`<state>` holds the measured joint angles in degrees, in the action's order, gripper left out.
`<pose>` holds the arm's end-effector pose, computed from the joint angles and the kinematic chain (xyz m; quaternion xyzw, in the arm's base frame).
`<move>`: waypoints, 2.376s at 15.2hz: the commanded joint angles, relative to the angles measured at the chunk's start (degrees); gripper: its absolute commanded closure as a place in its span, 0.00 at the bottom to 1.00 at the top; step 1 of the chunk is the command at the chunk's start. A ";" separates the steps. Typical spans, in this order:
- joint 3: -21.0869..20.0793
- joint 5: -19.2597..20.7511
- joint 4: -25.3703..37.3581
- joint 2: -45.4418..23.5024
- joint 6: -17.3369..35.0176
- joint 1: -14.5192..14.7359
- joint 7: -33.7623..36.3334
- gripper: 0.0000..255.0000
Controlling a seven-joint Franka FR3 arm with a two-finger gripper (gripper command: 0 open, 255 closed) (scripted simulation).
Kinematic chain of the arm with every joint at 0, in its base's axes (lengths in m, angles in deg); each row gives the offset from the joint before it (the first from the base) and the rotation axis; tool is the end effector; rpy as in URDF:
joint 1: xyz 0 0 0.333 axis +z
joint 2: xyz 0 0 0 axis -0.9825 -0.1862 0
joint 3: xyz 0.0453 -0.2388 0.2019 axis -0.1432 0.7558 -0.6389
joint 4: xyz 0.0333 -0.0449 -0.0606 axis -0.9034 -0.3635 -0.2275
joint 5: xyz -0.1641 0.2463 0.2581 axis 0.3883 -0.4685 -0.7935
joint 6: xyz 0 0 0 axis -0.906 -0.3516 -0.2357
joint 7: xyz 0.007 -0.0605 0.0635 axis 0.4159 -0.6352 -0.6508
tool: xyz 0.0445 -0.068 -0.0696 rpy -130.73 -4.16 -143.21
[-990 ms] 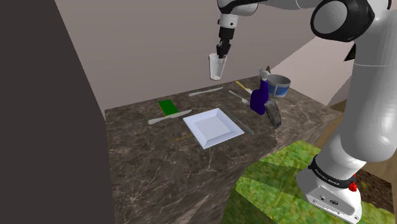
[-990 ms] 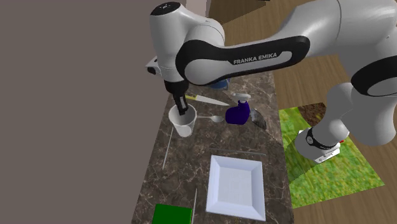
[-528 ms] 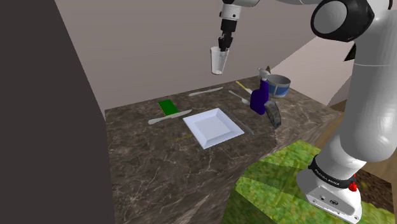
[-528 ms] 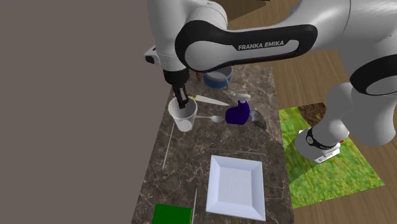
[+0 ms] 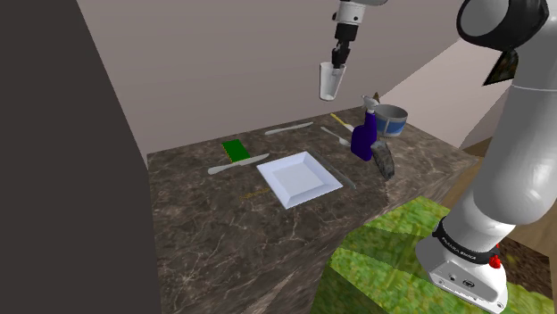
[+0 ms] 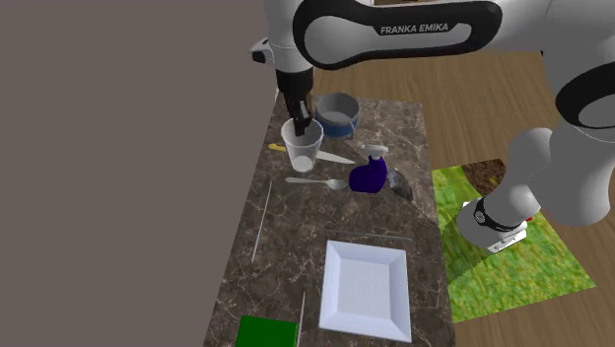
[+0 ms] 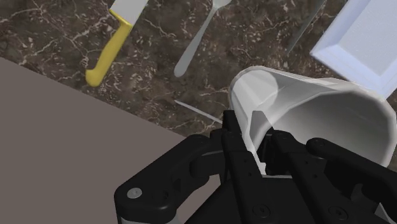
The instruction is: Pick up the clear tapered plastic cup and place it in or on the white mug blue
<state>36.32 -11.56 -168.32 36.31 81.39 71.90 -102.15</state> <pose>0.5785 -0.2421 0.5439 -0.9954 -0.0748 -0.0050 0.0594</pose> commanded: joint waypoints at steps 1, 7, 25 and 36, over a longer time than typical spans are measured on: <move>1.04 0.23 -1.42 0.98 0.12 -1.55 -2.74 1.00; 3.99 0.60 -2.24 2.29 -1.24 -5.95 -9.95 1.00; 11.56 -3.02 10.42 -6.27 -8.85 -22.53 -32.01 1.00; 11.39 -2.46 0.00 -4.93 0.27 -20.97 -32.58 1.00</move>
<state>47.73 -14.01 -167.59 31.34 80.93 50.86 -134.64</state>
